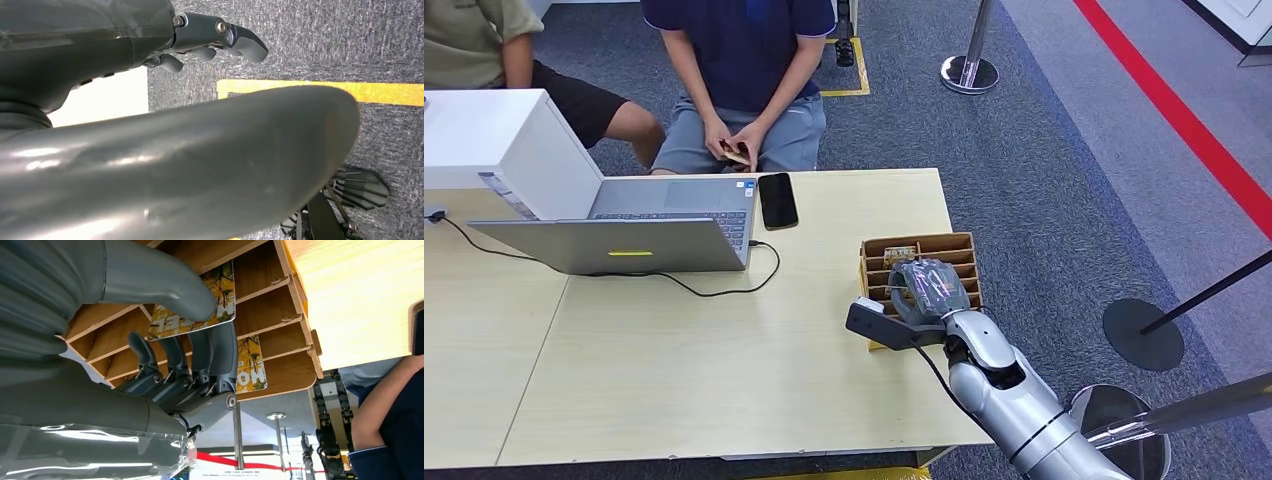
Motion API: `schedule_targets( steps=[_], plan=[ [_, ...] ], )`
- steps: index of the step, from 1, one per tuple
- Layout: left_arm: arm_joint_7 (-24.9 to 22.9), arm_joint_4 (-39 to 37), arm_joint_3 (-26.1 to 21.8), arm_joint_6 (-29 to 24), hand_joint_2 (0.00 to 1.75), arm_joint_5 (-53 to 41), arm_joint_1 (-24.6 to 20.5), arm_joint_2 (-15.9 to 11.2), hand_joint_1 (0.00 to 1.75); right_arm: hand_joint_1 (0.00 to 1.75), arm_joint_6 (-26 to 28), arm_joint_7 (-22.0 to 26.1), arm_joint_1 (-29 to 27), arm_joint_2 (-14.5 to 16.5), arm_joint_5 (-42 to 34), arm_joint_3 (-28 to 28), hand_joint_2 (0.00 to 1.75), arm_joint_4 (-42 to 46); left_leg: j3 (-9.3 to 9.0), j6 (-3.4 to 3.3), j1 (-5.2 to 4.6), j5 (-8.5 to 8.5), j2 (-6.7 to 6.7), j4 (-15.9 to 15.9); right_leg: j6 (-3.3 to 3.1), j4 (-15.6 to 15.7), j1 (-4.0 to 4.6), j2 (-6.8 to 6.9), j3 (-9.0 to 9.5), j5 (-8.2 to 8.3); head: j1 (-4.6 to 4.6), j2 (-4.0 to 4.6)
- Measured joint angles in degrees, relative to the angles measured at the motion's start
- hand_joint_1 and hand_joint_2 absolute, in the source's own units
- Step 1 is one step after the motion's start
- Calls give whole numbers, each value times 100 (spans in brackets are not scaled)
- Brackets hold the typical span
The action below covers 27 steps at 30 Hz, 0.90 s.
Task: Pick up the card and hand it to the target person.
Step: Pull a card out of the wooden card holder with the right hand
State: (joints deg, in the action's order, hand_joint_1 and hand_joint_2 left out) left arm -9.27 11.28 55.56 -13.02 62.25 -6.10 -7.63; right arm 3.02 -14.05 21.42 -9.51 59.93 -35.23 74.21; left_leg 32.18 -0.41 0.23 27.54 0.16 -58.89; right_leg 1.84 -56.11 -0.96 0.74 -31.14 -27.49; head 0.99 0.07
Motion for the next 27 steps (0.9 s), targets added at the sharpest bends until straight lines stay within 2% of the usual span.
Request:
schedule_targets(
  steps=[2, 12, 19, 27],
  plan=[
    [12, 0, 0, 30, 175, 1, 0, 0, 0, 157, 0, 2, 12, 0, -1, 0, 175, -16, 0, 0, 0, 0, 0, 0, 0, 0, 0, 0, 0, 0, -1, 0],
    [252, 0, 0, 360, 175, 61, 1, -25, 0, 157, 22, 48, 53, 0, -61, 0, 175, -70, 0, 0, 0, 0, 0, 0, 0, 0, 0, 0, 0, 0, 1, 0],
    [191, 0, 0, 257, 175, 95, 4, -37, 0, 157, 226, -90, 64, -10, -32, 7, 175, -45, -1, 1, 0, -1, 1, 0, 0, 0, 0, -1, 0, 0, -1, 0],
    [114, 0, -2, 189, 175, 135, 10, -48, 0, 157, 35, -437, 145, -230, 45, 170, 175, 775, -3, 1, -1, -1, 2, -1, 0, 0, 0, -3, 0, 1, -1, 0]
  ],
)
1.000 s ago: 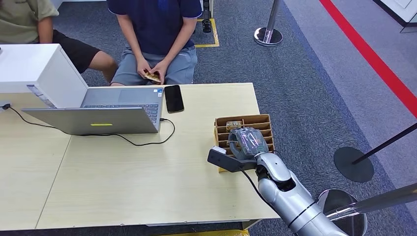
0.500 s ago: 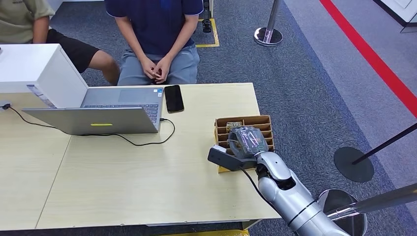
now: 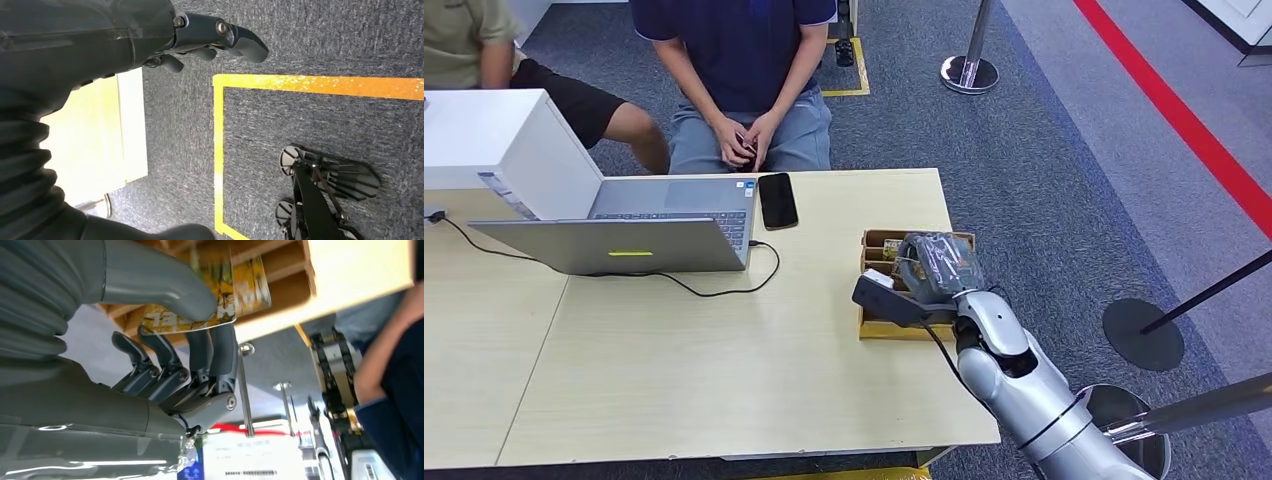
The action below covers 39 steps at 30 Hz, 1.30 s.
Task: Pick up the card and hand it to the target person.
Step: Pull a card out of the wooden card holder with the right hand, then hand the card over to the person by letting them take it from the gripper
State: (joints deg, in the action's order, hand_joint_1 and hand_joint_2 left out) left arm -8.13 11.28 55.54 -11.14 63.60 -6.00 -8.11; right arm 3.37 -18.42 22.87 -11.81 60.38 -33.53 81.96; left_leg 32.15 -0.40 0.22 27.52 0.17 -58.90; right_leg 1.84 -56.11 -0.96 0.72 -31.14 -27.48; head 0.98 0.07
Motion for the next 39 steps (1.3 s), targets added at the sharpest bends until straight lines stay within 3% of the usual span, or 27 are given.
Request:
schedule_targets(
  steps=[11, 19, 25, 29, 34, 39],
  plan=[
    [-31, 0, -2, -40, 175, 40, 12, 0, 0, 157, -319, -380, 359, -433, 185, 316, 175, 1640, -1, 0, 0, 0, 3, 0, 0, 0, 0, -2, 0, 0, 1, 0],
    [-44, 0, -2, -38, 175, 40, 12, 0, 0, 157, -328, -415, 539, -543, 182, 351, 175, 2263, 0, 0, 0, 0, 3, 0, 0, 0, 0, -3, 0, 0, 1, 0],
    [-46, 0, -2, -13, 175, 31, 10, 0, 0, 157, -100, -314, 763, -549, -113, 350, 175, 2469, 0, 0, 0, 0, 3, 0, 0, 0, 0, -2, 0, 0, 1, 0],
    [-40, 0, -2, 37, 175, -25, 8, 2, 0, 157, 233, 16, 813, -515, -294, 338, 175, 2484, 2, 0, 1, 0, 3, 0, 0, 0, 1, -2, 1, 0, 1, 0],
    [-61, 0, 0, 74, 175, -68, -3, 15, 0, 157, 724, 470, 810, -329, -318, 310, 175, 2330, 4, 0, 2, 0, 2, 0, 0, -1, 2, -1, 0, 0, 1, 0],
    [-104, 0, 0, 110, 175, -68, -4, 21, 0, 157, 797, 545, 810, -166, -329, 273, 175, 2127, 4, 0, 3, 0, 2, 0, 0, 0, 2, 0, 1, 0, 2, 0]
  ],
)
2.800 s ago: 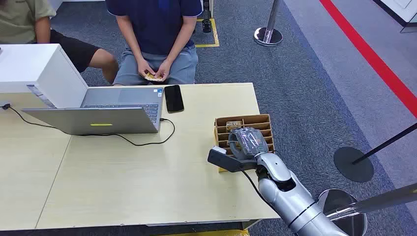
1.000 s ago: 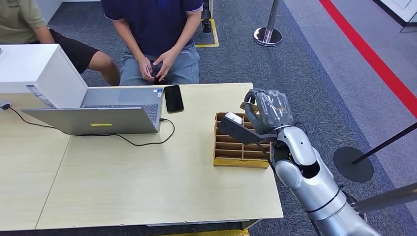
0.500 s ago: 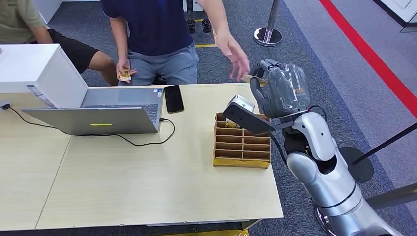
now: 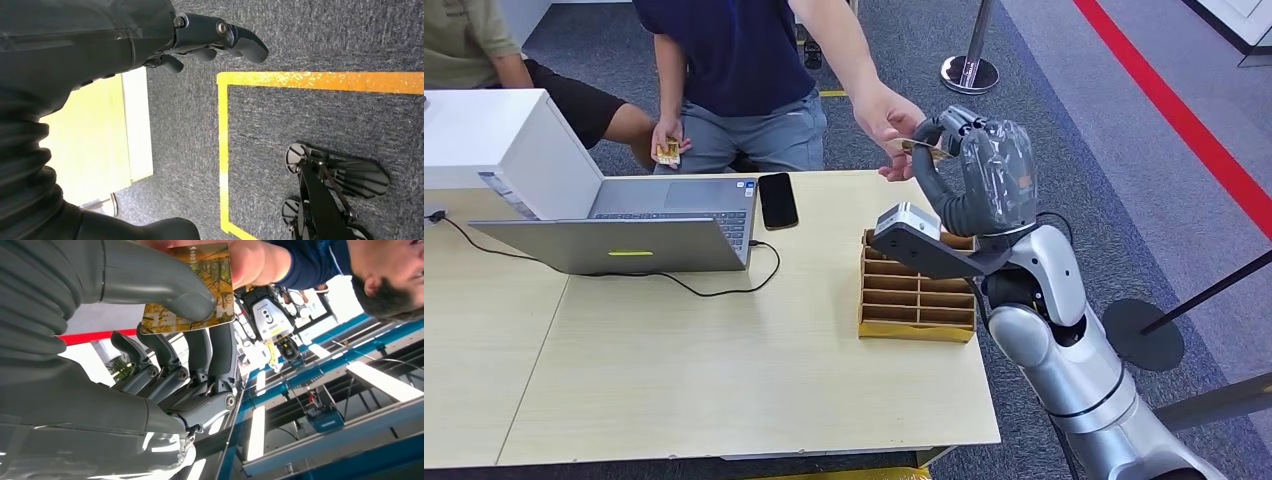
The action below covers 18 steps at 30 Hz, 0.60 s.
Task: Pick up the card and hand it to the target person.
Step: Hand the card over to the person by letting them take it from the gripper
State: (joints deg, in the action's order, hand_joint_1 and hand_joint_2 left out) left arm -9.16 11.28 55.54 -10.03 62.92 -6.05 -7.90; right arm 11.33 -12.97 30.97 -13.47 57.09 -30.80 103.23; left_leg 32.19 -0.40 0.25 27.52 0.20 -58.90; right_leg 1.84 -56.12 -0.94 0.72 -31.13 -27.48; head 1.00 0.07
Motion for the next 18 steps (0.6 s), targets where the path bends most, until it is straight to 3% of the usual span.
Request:
schedule_targets(
  steps=[10, 14, 17, 18],
  plan=[
    [107, 0, -2, 264, 175, 91, 2, 5, 0, 157, -38, 11, 2, 112, 0, -27, 175, -242, 1, 0, 0, 0, 0, 0, 0, 0, 0, 0, 0, 0, -1, 0],
    [108, 0, -2, 270, 175, 98, 2, 8, 0, 120, -49, 11, 2, 112, 0, -36, 175, -295, 1, 0, 0, 0, -1, 0, 0, 0, 0, 0, 0, 0, -1, 0],
    [109, 0, -2, 285, 175, 99, 2, 9, 0, 106, -52, 12, 2, 112, -2, -64, 175, -322, 1, 0, 0, 0, -1, 0, 0, 0, 0, 0, 0, 0, -1, 0],
    [109, 0, -2, 291, 175, 99, 2, 9, 0, 91, -55, 13, 2, 112, -4, -77, 175, -329, 1, 0, 0, 0, -1, 0, 0, 0, 0, 0, 0, 0, 0, 0]
  ],
)
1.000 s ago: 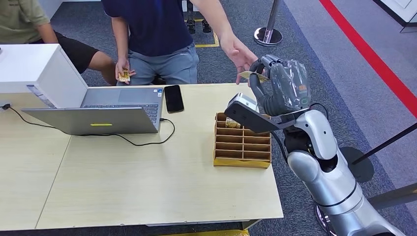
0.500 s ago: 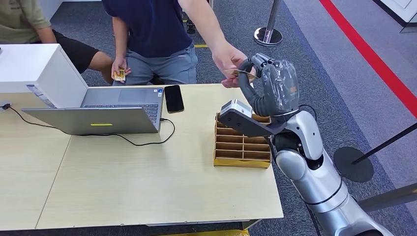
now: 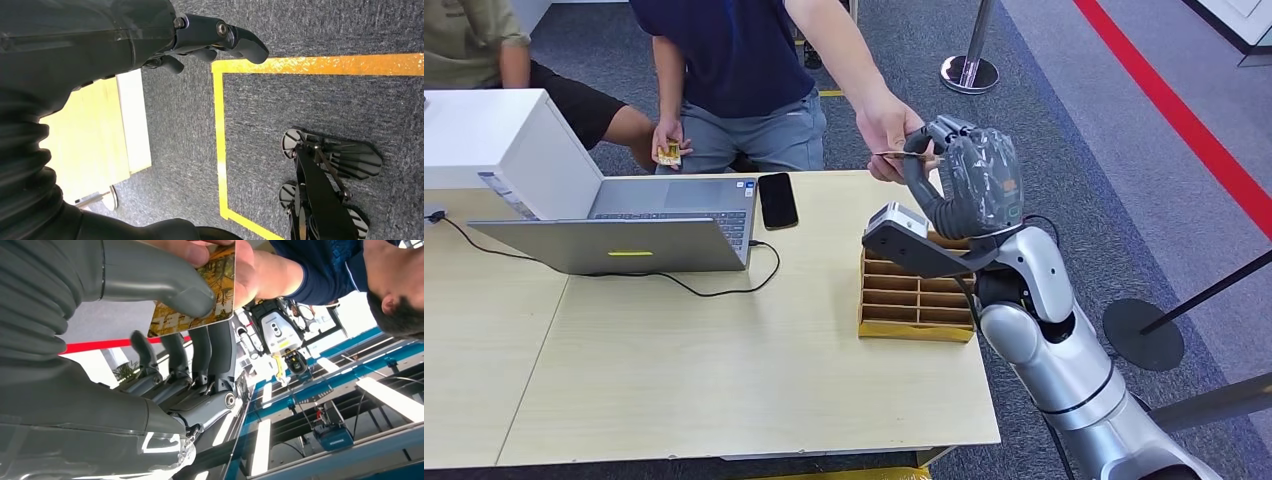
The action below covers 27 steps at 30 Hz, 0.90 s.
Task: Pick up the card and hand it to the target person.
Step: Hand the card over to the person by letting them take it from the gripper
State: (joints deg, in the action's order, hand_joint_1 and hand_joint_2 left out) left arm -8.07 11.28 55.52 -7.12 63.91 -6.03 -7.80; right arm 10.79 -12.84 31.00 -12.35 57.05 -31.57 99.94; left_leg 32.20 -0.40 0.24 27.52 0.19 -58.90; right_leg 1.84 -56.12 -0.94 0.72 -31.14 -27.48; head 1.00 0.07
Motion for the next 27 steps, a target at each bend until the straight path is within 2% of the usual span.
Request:
schedule_targets(
  steps=[3, 4, 5, 8, 20, 24, 27],
  plan=[
    [19, 0, 0, -5, 44, 0, 0, 0, 0, 27, -10, 1, 1, 0, -13, -25, 175, -24, 0, 0, 0, 0, 0, 0, 0, 0, 0, 0, 0, 0, -1, 0],
    [33, 0, 0, -18, 0, 0, 0, 0, 0, 16, -12, 1, 1, 0, -19, -27, 175, -34, 0, 0, 0, 0, 0, 0, 0, 0, 0, 0, 0, 0, -1, 0],
    [44, 0, 0, -34, 0, 0, 0, 0, 0, 5, -13, 0, 1, 0, -23, -27, 175, -44, 0, 0, 0, 0, 0, 0, 0, 0, 0, 0, 0, 0, -1, 0],
    [55, 0, 0, -79, 0, 0, 0, 0, 0, 0, -15, -1, 1, 0, -31, -28, 175, -70, 0, 0, 0, 0, 0, 0, 0, 0, 0, 0, 0, 0, -1, 0],
    [52, 0, 0, -143, 0, 0, 0, 0, 0, 0, 54, -12, -1, 0, -123, -22, 175, -104, -1, 0, 0, 0, 0, 0, 0, 0, 0, 0, -1, 0, -1, 0],
    [53, 0, 0, -200, 0, 4, 2, 0, 0, 0, 279, 182, -35, -2, -870, 83, 175, -104, -3, 0, 0, 0, 1, 0, 0, 0, 0, -1, -1, 0, -1, 0],
    [39, 0, 0, -250, 0, 10, 4, 0, 0, 0, 464, 488, -108, -7, -1760, 289, 175, -103, -4, 0, 0, 0, 1, 0, 0, 1, 0, -1, -2, 0, -1, 0]
  ],
)
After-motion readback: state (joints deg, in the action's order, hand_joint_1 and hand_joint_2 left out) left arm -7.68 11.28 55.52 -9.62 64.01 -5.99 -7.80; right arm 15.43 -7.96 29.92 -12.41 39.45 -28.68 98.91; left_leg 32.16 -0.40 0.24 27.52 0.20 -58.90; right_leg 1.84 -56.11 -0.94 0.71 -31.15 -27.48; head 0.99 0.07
